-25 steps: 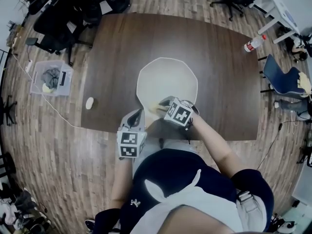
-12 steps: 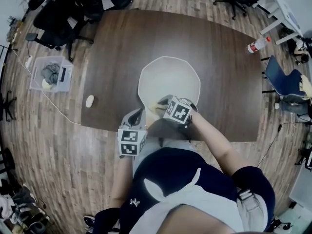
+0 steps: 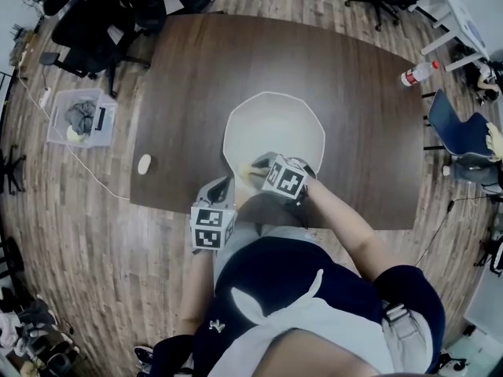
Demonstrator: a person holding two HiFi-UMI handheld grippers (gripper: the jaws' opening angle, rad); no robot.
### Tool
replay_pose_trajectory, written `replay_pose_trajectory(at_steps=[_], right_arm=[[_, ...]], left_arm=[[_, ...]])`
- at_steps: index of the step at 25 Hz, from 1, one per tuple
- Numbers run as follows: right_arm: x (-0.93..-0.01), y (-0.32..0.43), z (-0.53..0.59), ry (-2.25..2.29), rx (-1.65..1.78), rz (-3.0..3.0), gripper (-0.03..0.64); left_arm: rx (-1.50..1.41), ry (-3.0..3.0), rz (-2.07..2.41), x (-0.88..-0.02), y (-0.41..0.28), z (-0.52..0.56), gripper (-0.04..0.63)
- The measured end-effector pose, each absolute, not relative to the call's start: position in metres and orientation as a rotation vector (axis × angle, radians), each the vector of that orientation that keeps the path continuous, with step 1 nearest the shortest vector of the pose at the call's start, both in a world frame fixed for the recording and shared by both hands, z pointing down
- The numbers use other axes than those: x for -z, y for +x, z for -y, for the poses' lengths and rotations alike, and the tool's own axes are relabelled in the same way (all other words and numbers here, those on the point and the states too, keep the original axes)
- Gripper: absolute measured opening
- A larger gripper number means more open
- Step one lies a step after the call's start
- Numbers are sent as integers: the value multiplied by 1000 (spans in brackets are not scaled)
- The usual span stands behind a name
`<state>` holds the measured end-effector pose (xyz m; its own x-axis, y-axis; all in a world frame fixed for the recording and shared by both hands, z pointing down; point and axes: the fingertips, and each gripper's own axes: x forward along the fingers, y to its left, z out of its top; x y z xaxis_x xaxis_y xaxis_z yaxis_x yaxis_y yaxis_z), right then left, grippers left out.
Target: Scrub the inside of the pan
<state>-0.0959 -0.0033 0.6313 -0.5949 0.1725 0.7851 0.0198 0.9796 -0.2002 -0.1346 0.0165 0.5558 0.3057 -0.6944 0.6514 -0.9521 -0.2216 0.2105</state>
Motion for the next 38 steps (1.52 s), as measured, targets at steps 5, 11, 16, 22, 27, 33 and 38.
replay_pose_trajectory(at_steps=[5, 11, 16, 22, 27, 33, 38], right_arm=[[-636, -98, 8, -144, -181, 2195, 84], [-638, -108, 13, -151, -160, 2191, 84], [-637, -107, 14, -140, -154, 2192, 84], [-637, -110, 16, -138, -159, 2197, 84], [-636, -110, 17, -134, -160, 2201, 84], [-637, -106, 17, -128, -162, 2208, 84], [-637, -109, 18, -130, -162, 2208, 84]], left_arm=[[-661, 1995, 1385, -574, -128, -22, 3], [-661, 1914, 1376, -594, -138, -16, 3], [-647, 1828, 1397, -605, -143, -4, 3], [-485, 1719, 1360, -608, -146, 12, 3], [-439, 1665, 1336, -609, -148, 14, 6], [-398, 1608, 1306, -610, -152, 16, 86], [-404, 1593, 1225, -608, -147, 24, 143]])
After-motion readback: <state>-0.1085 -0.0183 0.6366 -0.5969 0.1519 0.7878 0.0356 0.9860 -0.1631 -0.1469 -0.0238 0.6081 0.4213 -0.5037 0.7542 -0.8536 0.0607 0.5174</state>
